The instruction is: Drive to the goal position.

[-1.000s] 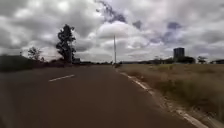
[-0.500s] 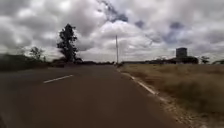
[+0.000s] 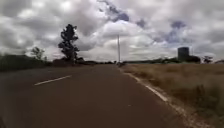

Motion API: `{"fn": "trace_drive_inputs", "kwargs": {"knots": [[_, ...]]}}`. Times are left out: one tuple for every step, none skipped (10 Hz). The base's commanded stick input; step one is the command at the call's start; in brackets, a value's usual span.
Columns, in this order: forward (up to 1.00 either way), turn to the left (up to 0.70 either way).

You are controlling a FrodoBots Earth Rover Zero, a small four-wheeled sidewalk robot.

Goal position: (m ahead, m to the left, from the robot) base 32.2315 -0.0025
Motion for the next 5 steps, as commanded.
{"fn": "trace_drive_inputs", "kwargs": {"knots": [[0.85, 0.00], [0.85, 0.03], [0.85, 0.07], [0.85, 0.11], [0.85, 0.11]]}}
